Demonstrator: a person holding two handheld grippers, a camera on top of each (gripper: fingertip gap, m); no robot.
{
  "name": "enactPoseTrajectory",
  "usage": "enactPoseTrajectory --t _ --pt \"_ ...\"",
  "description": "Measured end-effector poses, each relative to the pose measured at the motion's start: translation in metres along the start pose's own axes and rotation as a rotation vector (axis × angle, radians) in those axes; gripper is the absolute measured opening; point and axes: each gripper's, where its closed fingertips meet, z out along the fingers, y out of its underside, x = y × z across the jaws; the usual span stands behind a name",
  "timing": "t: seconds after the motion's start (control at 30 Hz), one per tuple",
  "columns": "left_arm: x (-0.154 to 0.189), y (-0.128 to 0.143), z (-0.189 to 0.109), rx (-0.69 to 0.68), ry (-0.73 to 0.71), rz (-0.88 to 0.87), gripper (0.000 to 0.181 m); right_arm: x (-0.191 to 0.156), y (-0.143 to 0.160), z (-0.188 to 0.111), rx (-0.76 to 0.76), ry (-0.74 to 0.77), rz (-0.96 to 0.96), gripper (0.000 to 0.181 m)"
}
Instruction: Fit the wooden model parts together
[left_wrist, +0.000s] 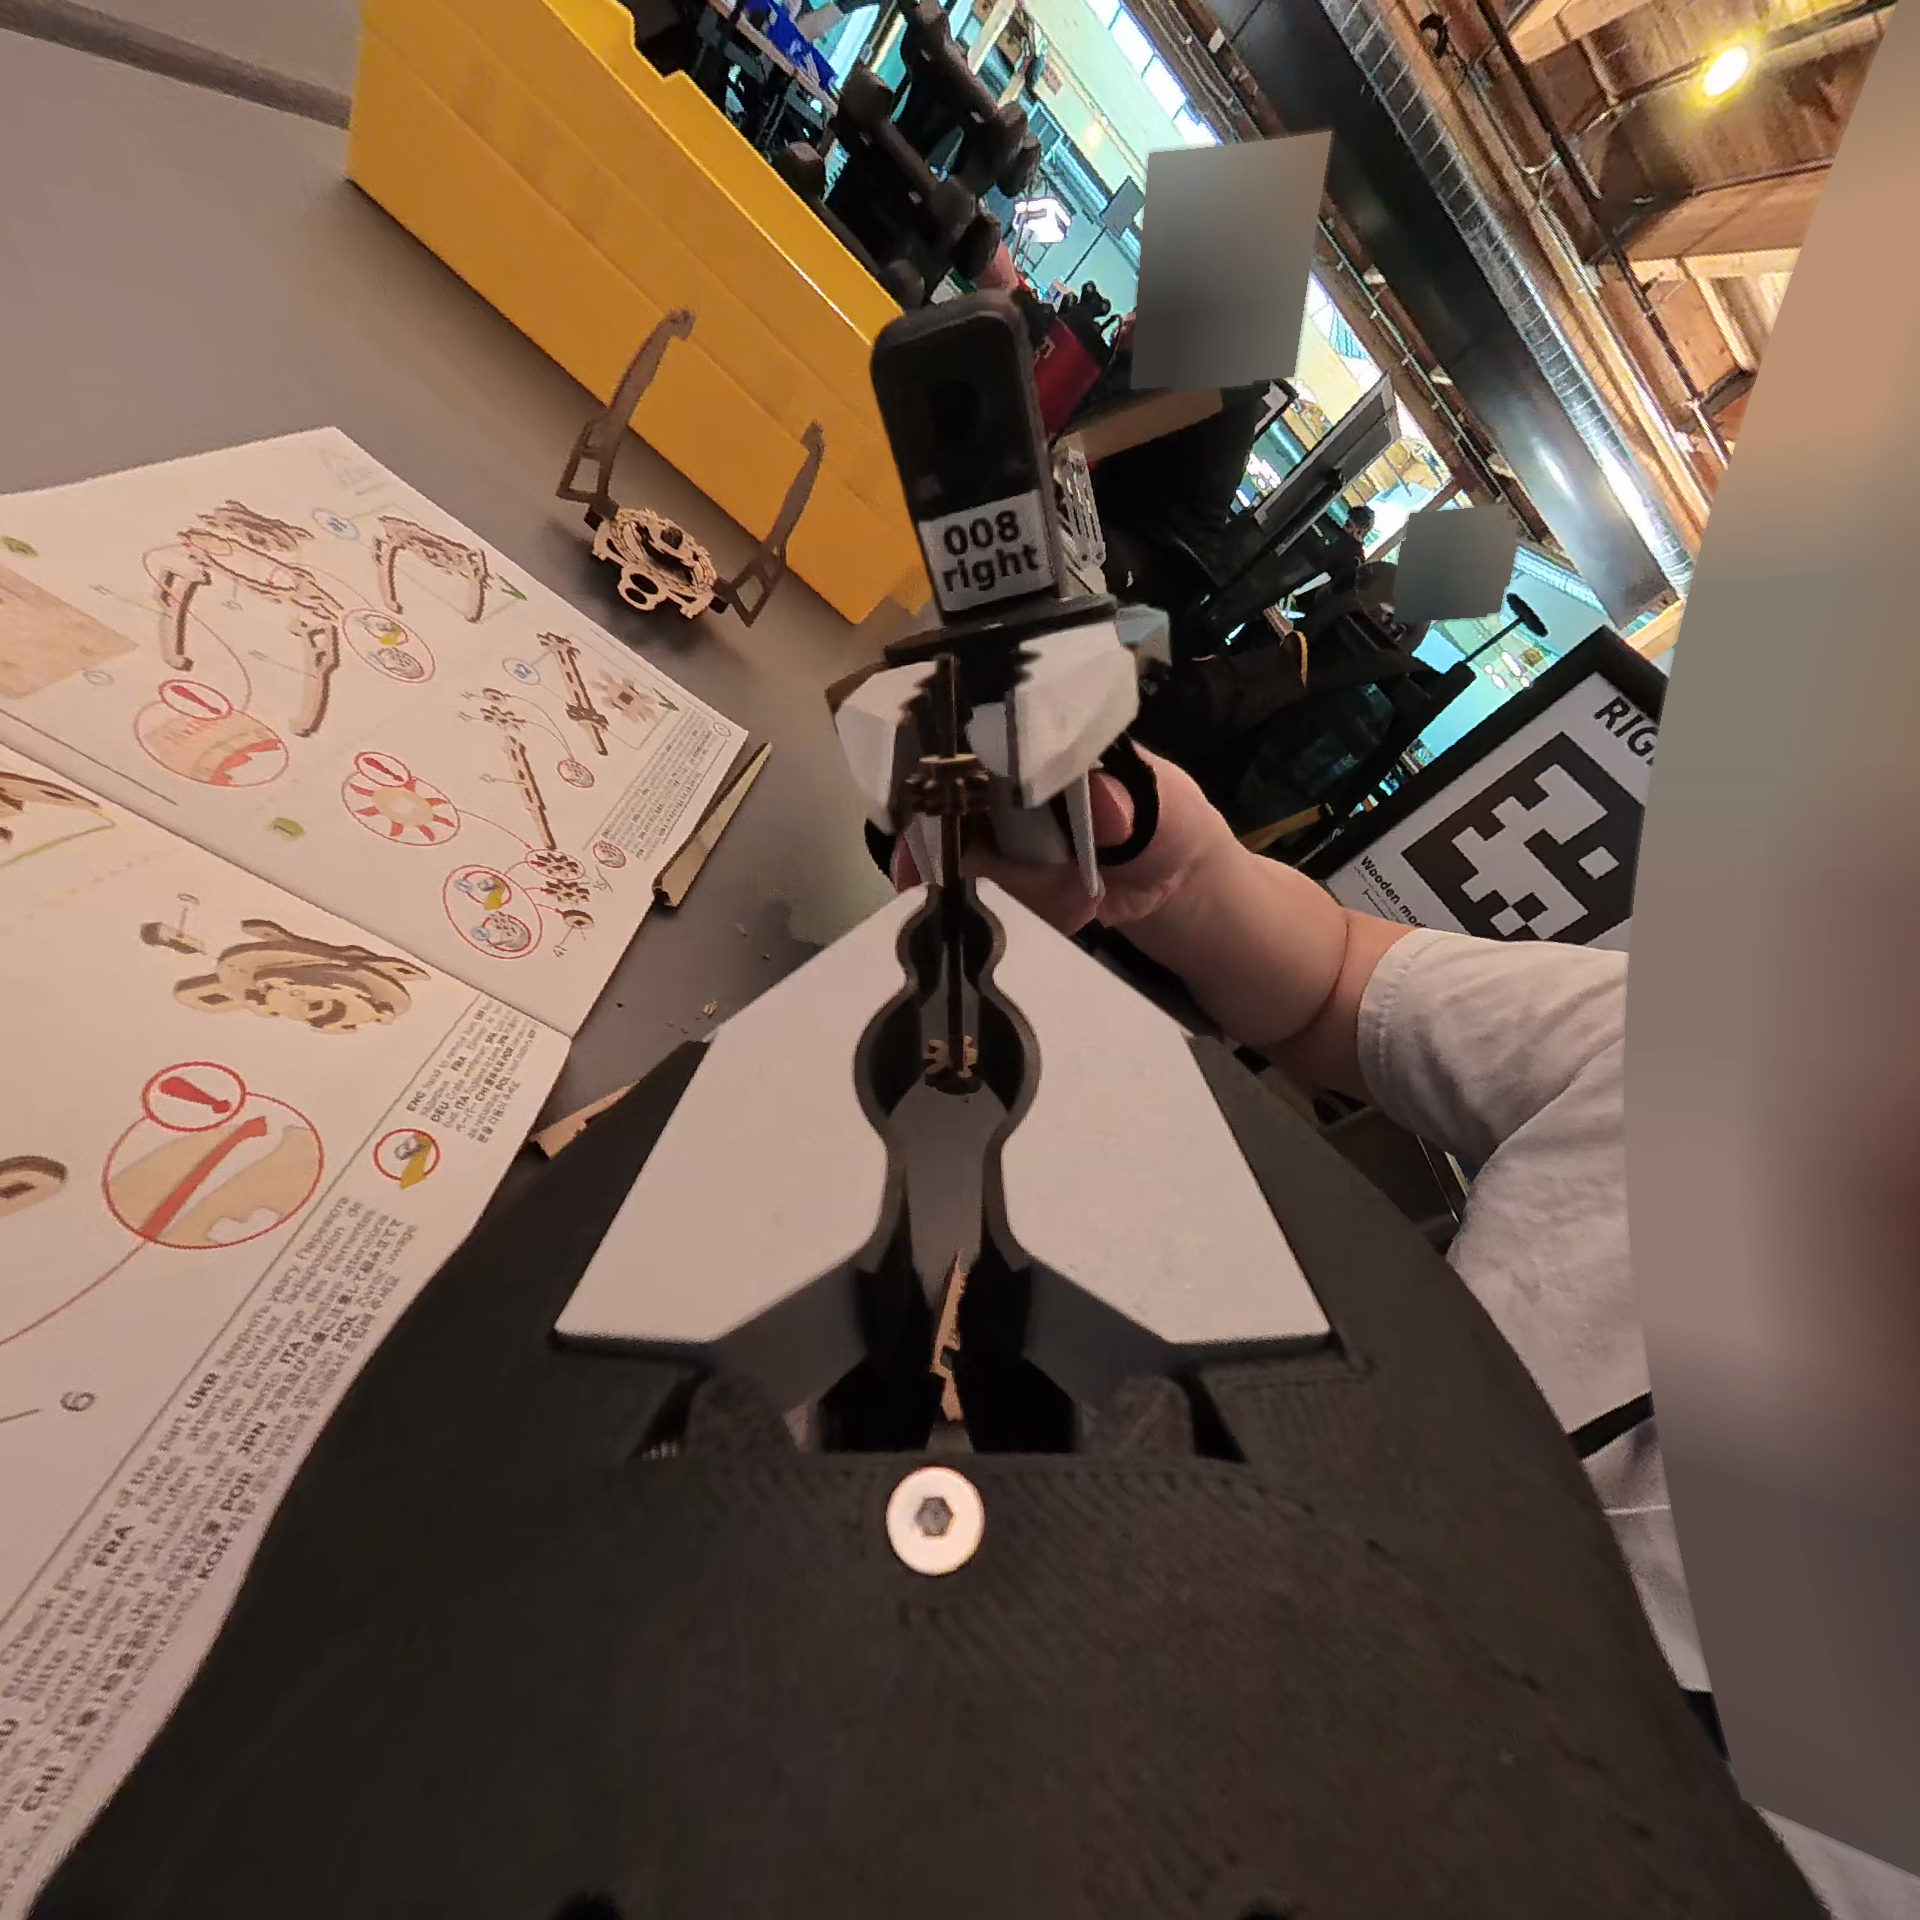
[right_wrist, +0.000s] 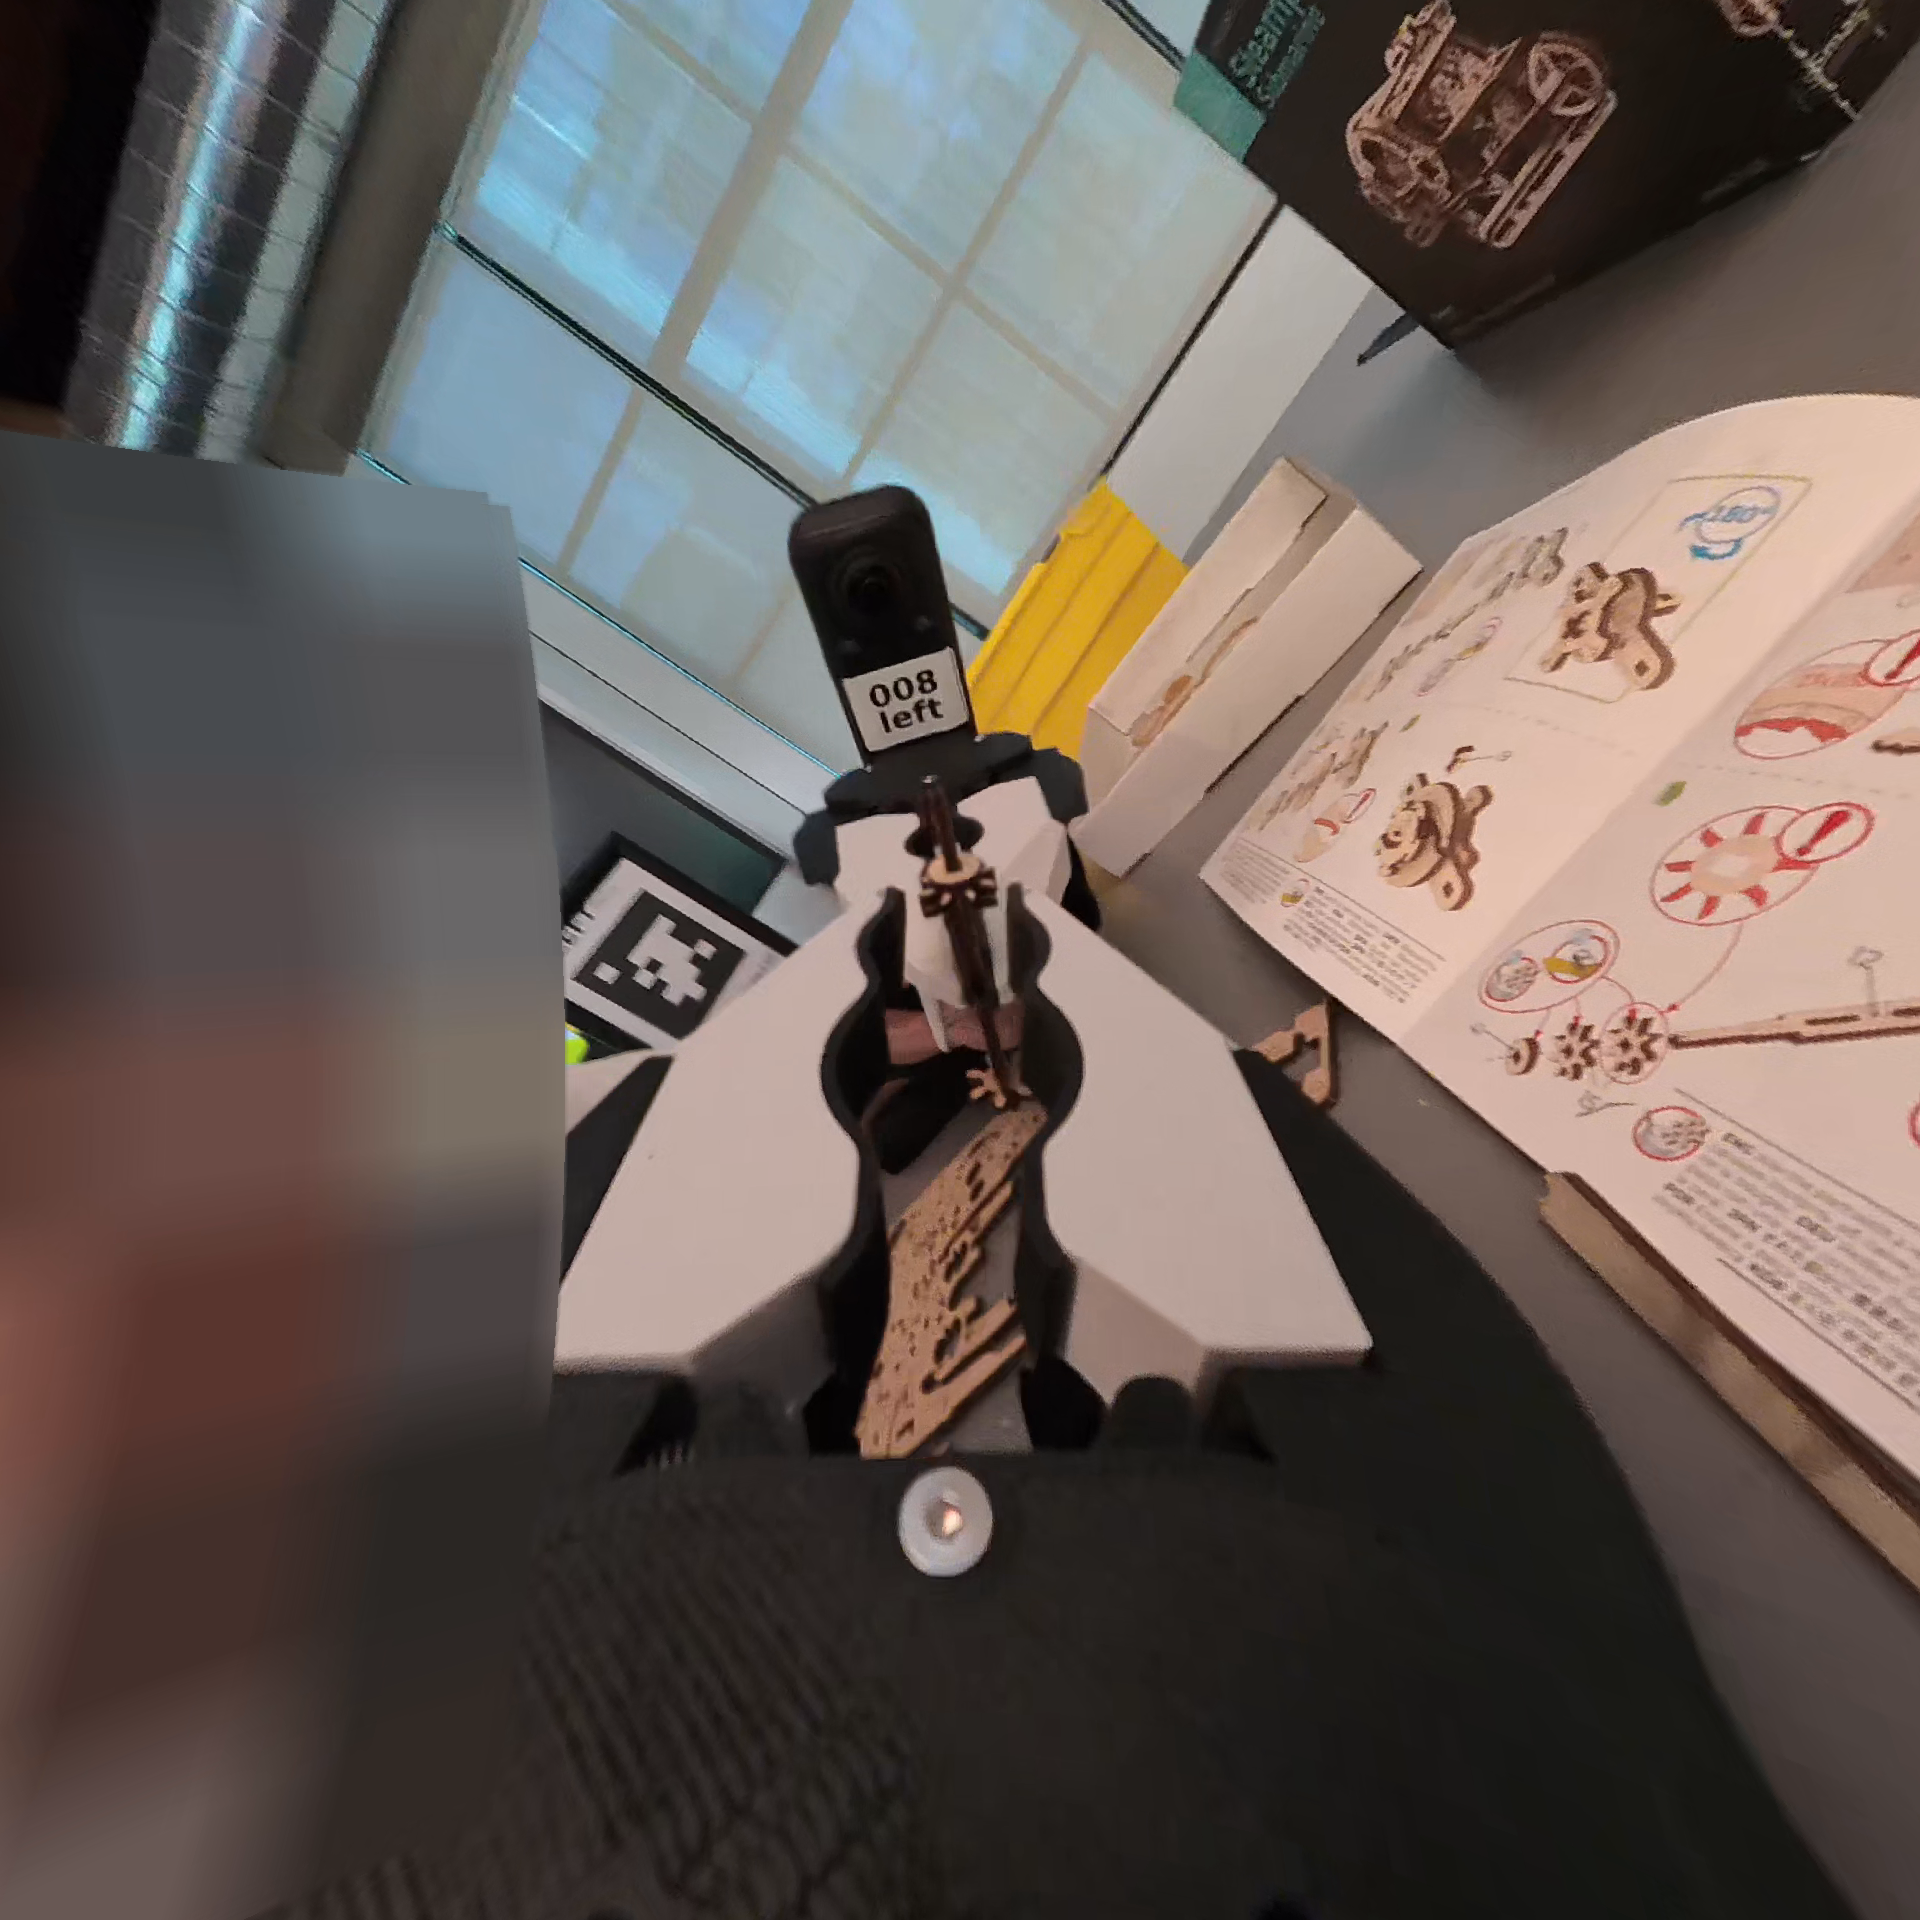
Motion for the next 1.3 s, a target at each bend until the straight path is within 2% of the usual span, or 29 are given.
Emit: enactPoseTrajectory --t 0.03,0.17,0.33,0.6,1.0,1.1,1.13,1.23,1.3 --pt "0.0 -0.001 0.0 0.007 -0.005 0.003 0.0 0.0 0.003 0.002 -0.018 0.01 -0.019 0.018" --pt "-0.001 -0.003 -0.002 0.019 -0.019 0.022 0.0 -0.001 0.0 0.002 0.002 0.04 -0.073 0.012" --pt "-0.004 -0.002 -0.002 0.008 -0.041 0.037 0.0 -0.001 0.001 0.002 0.003 0.027 -0.039 0.016" --pt "-0.007 0.002 0.0 -0.025 -0.096 0.088 0.0 0.005 0.003 0.001 -0.004 0.044 -0.008 0.008" --pt "-0.007 0.006 -0.001 -0.05 -0.097 0.082 0.0 0.006 0.01 0.0 -0.073 0.075 -0.081 0.008" --pt "-0.002 0.004 0.0 -0.046 -0.055 0.088 0.0 0.002 0.008 0.0 -0.062 0.036 -0.051 0.008" --pt "-0.001 0.004 0.0 -0.041 -0.041 0.098 0.001 0.001 0.007 -0.001 -0.062 0.025 -0.042 0.008" --pt "0.004 -0.007 -0.004 0.032 -0.005 0.096 0.024 -0.001 0.009 -0.001 -0.083 0.015 -0.082 0.008" --pt "0.003 -0.01 -0.006 0.053 0.019 0.066 0.017 -0.005 0.009 -0.001 -0.091 0.013 -0.151 0.009"
